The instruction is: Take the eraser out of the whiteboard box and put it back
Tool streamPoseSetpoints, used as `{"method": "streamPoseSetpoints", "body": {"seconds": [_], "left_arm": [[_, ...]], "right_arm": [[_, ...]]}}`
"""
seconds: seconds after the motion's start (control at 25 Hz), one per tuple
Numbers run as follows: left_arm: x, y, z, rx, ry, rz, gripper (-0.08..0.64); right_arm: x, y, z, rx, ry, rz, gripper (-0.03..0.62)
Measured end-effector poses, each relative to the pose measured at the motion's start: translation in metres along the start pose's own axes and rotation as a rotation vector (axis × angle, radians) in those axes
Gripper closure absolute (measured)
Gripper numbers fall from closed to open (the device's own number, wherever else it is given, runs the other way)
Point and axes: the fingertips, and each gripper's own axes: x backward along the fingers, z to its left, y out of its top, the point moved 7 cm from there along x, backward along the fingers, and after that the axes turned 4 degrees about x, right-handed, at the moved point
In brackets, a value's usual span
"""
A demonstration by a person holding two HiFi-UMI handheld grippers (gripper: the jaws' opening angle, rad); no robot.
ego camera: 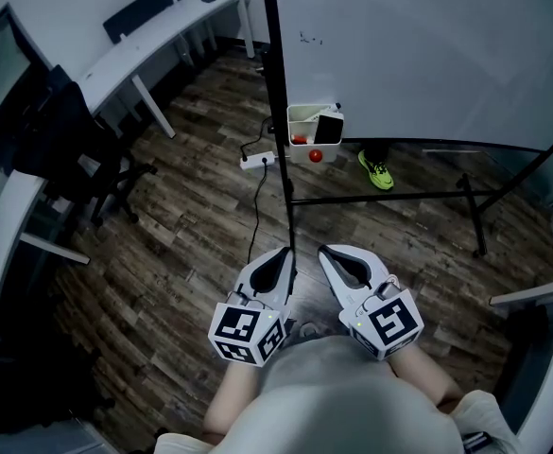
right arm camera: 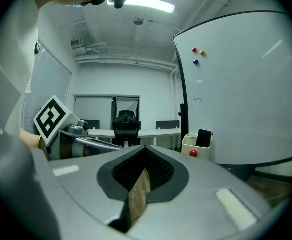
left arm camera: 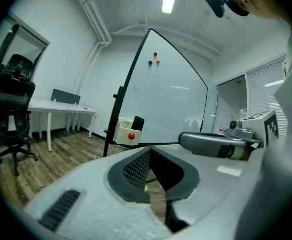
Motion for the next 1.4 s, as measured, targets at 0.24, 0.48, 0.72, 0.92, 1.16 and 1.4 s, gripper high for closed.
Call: {"method": "streamPoseSetpoints", "body": {"seconds": [0.24,0.48,0.72,0.92,1.16,1.4], "left_arm": [[-0.006,0.004,0.010,0.001,-0.006,0.013,0.555],[-0.012,0.006,0.015,0.008,-0.010,0.023,0.555],[-0.029,0.012,0.015,0.011,-0.009,0.016,0.555],[-0.048,0.020,0.018,0.008,0.001,0.006,0.555],[-0.073,0.031,0.027,0.013,0.015,-0.002,0.555],[-0.098,0.041,0.036,0.014,0.028,-0.005,0.555]], "right_arm": [[-0.007,-0.001,-0.008,-0.007,-0.023,-0.031,0.588],[-0.006,-0.003,-0.017,-0.031,-0.042,-0.002,0.588],[-0.012,0.000,-0.037,-0.022,-0.047,-0.043,0.588],[-0.022,0.009,-0.060,-0.015,-0.036,-0.051,0.588],[-0.040,0.012,-0.090,0.011,-0.034,-0.084,0.588],[-0.057,0.013,-0.112,0.002,-0.002,-0.054,0.588]]}}
